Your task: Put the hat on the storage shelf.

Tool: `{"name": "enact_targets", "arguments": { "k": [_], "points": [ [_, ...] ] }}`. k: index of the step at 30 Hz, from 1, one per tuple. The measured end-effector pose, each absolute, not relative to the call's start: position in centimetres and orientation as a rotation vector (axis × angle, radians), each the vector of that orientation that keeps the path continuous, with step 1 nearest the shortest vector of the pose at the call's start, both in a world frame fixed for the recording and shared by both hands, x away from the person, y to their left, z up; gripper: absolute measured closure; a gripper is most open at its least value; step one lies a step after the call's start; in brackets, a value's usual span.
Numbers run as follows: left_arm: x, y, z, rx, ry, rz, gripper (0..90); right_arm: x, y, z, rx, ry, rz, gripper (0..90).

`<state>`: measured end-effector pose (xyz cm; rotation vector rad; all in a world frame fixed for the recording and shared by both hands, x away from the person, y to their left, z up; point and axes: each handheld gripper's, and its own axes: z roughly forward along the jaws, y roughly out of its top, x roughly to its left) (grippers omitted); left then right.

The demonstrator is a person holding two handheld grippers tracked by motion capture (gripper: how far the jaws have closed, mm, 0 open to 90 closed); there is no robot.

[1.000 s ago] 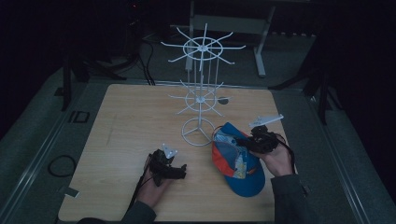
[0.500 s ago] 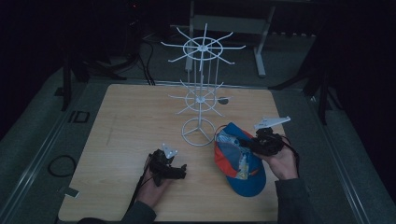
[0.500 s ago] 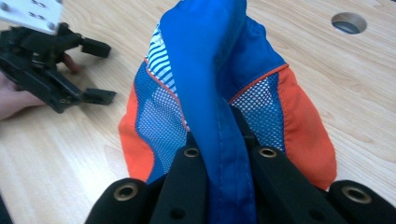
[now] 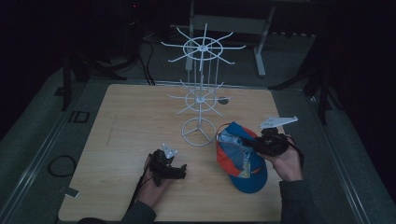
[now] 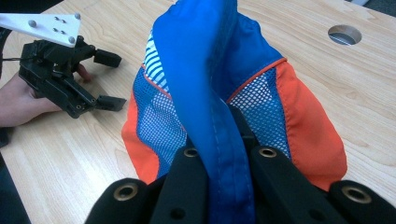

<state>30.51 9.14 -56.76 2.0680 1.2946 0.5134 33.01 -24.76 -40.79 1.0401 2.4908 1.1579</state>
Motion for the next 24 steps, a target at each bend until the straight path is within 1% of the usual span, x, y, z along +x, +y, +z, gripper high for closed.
{"name": "enact_targets", "arguments": {
  "k": [24],
  "points": [
    [30.5,9.1,-56.8,2.068,1.293,0.515,2.6,31.5,-25.6,-38.9,1.023,2.442,1.177,88.5]
  ]
}}
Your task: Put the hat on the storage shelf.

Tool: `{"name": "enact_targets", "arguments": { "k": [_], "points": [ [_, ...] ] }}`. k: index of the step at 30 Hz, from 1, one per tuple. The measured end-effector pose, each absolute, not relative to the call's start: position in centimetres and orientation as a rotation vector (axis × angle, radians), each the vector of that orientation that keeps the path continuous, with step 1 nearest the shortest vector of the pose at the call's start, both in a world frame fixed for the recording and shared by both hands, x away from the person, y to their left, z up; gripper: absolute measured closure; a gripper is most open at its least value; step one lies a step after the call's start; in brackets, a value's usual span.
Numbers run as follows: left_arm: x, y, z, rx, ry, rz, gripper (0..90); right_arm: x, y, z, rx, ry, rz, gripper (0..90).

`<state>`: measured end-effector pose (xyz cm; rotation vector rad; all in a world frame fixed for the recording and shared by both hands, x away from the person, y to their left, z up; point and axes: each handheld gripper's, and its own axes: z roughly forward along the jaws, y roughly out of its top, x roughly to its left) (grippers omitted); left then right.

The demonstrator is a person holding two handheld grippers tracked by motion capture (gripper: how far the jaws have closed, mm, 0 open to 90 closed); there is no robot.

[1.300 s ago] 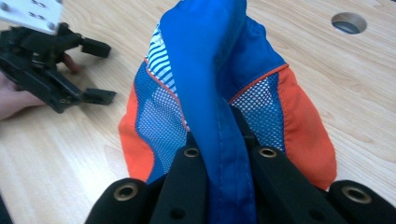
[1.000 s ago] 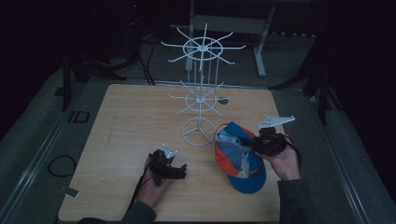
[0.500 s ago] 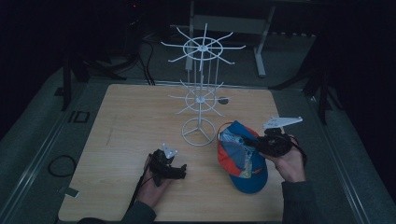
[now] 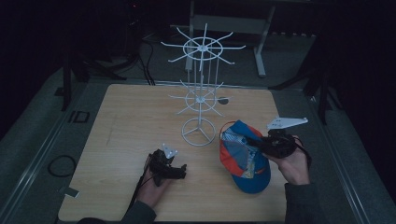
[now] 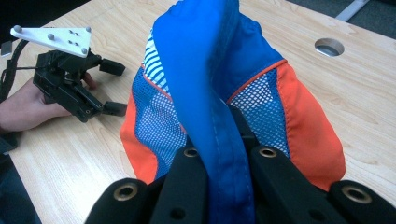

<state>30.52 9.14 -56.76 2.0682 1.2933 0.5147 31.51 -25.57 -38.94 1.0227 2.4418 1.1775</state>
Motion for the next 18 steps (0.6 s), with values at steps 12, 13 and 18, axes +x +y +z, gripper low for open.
{"name": "enact_targets", "arguments": {
  "k": [12,13,18],
  "points": [
    [30.5,9.1,-56.8,2.066,1.294,0.515,2.6,30.6,-25.5,-37.7,0.987,2.424,1.2,88.4],
    [30.5,9.1,-56.8,2.066,1.294,0.515,2.6,30.6,-25.6,-37.6,0.985,2.422,1.202,88.3],
    [30.5,9.1,-56.8,2.067,1.294,0.514,2.6,30.3,-25.6,-37.1,0.973,2.411,1.212,88.4]
  ]
}}
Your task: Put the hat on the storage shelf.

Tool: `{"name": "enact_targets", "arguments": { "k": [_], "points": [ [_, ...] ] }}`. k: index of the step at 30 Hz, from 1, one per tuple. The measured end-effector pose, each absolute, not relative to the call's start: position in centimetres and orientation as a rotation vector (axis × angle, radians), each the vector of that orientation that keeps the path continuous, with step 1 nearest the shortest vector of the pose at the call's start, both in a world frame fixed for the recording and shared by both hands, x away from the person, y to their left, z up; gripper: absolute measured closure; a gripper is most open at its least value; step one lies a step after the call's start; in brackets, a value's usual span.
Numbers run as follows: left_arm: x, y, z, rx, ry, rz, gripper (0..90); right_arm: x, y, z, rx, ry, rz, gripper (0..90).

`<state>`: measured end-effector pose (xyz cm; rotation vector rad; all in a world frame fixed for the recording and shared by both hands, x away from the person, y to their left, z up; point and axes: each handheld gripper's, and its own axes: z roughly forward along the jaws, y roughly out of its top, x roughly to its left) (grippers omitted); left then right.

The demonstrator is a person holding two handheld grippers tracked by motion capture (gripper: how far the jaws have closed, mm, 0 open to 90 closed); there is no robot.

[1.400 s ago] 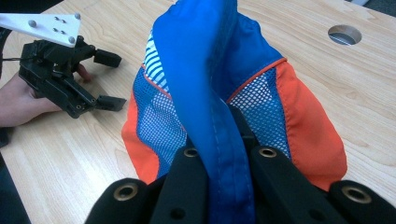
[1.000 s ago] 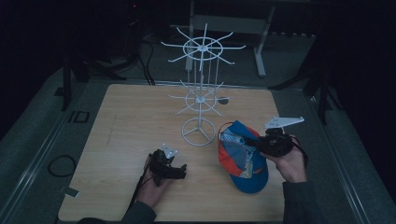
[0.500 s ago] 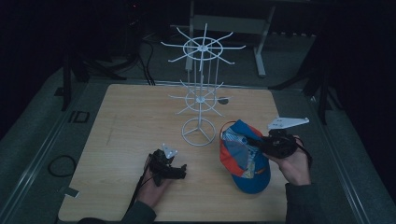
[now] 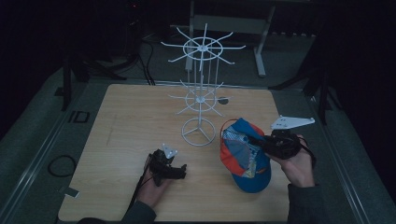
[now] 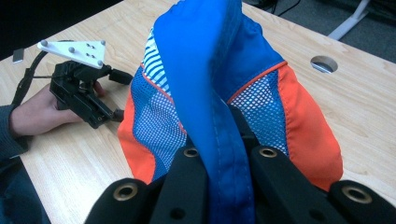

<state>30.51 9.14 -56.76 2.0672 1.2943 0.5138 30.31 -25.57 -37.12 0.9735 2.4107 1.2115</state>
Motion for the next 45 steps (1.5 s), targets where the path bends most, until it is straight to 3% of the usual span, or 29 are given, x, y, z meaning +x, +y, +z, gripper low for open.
{"name": "enact_targets", "arguments": {
  "k": [45],
  "points": [
    [30.5,9.1,-56.8,2.068,1.294,0.514,2.6,29.4,-26.0,-33.9,0.891,2.283,1.333,88.4]
  ]
}}
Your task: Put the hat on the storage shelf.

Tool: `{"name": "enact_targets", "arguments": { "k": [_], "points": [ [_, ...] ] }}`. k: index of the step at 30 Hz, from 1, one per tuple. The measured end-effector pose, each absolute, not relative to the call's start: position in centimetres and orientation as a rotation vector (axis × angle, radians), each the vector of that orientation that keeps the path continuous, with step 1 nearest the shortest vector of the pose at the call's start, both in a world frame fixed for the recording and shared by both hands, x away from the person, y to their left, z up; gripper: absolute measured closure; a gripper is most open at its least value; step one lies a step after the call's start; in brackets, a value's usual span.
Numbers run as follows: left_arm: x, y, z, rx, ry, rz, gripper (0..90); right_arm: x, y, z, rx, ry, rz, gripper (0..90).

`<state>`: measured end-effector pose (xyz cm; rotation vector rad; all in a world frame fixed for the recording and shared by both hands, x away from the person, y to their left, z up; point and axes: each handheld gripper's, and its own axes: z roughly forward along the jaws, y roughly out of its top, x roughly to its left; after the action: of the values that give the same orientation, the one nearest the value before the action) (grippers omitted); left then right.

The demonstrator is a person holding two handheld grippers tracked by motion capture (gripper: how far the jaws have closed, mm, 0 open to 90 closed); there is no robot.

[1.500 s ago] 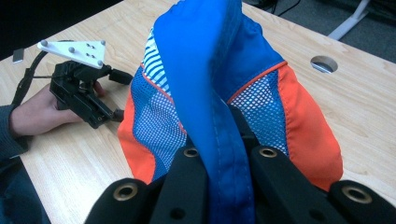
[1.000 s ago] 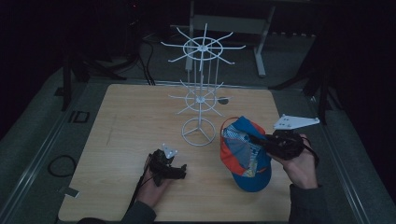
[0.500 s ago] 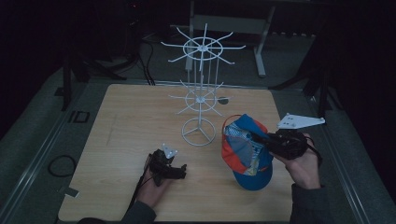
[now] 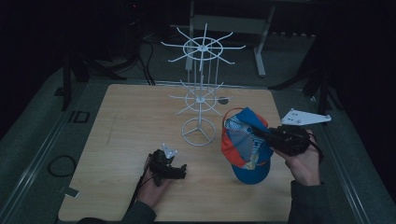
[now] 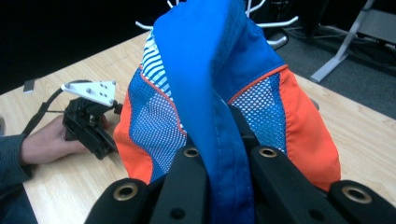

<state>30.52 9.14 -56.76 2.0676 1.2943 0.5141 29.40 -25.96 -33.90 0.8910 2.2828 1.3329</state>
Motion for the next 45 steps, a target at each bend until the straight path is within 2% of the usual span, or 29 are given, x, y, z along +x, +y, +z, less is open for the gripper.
{"name": "enact_targets", "arguments": {
  "k": [45],
  "points": [
    [30.5,9.1,-56.8,2.068,1.294,0.514,2.6,30.7,-25.6,-30.1,0.847,2.197,1.449,88.4]
  ]
}}
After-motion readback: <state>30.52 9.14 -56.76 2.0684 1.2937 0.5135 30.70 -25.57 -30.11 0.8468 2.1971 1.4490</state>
